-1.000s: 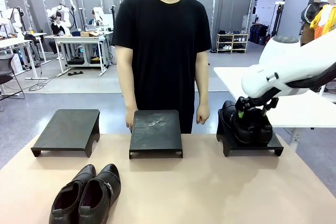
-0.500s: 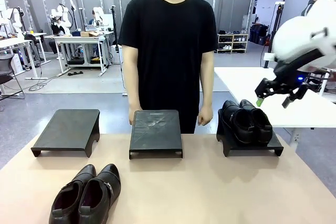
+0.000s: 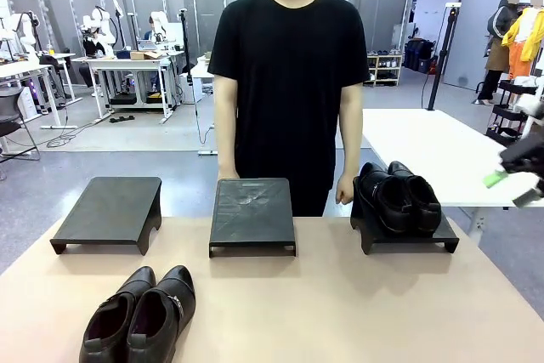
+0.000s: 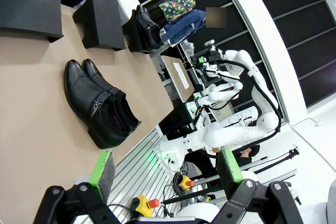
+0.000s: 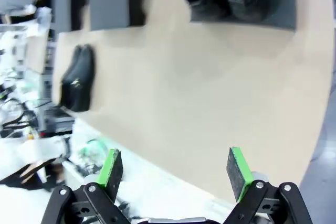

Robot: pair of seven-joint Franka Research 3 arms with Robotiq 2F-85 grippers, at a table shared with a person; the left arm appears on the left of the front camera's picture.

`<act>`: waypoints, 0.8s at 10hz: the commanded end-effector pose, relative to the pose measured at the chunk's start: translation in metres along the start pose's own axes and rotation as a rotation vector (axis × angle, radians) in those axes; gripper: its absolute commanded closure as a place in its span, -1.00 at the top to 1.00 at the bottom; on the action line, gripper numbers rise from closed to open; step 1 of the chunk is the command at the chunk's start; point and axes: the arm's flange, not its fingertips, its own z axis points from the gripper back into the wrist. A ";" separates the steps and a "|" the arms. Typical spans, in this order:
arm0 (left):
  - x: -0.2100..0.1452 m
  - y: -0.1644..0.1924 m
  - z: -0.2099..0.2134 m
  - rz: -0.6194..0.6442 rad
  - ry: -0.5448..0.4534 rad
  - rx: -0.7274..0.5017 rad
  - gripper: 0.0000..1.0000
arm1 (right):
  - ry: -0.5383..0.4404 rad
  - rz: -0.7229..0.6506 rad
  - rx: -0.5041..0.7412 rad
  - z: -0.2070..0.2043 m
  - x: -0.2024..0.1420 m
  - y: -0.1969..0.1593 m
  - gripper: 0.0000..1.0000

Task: Place the shoes on the stand as instructed by the person.
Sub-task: Pick up another pair of Shoes and place it on the Shoes Stand indicated by the person.

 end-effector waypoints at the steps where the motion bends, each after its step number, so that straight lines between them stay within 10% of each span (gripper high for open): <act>1: 0.000 -0.001 0.001 -0.006 -0.003 -0.001 1.00 | -0.032 -0.055 0.231 0.023 -0.050 -0.045 1.00; 8: 0.000 -0.001 0.001 -0.006 -0.003 -0.001 1.00 | -0.133 -0.219 0.623 -0.006 -0.163 -0.165 1.00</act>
